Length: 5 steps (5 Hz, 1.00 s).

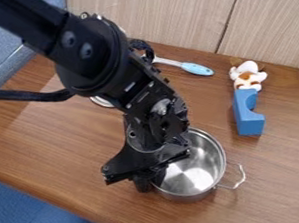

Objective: Move the silver pot to the left side of the table

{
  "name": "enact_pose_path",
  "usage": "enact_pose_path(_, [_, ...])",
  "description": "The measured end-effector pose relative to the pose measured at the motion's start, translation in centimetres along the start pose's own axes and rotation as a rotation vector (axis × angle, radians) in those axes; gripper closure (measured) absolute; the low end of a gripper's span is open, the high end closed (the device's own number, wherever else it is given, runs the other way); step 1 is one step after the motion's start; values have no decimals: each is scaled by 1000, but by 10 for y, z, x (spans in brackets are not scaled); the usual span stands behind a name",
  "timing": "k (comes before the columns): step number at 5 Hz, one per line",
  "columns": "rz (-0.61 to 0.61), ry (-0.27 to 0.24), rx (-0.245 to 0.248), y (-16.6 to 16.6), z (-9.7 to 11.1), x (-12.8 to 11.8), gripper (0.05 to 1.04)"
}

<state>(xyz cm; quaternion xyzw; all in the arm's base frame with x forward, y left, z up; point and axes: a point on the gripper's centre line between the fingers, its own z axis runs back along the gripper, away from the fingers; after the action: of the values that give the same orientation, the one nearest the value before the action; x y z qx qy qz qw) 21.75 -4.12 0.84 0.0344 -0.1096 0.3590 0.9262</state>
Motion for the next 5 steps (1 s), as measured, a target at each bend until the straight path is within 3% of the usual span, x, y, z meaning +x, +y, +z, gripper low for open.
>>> enact_pose_path(1, [19, 2, -14, 1, 5, 4, 992])
enact_pose_path(3, [45, 6, -47, 11, 25, 29, 999])
enact_pose_path(4, [120, -3, -85, 25, 41, 60, 999])
enact_pose_path(5, [308, -28, -99, 59, 48, 94, 999])
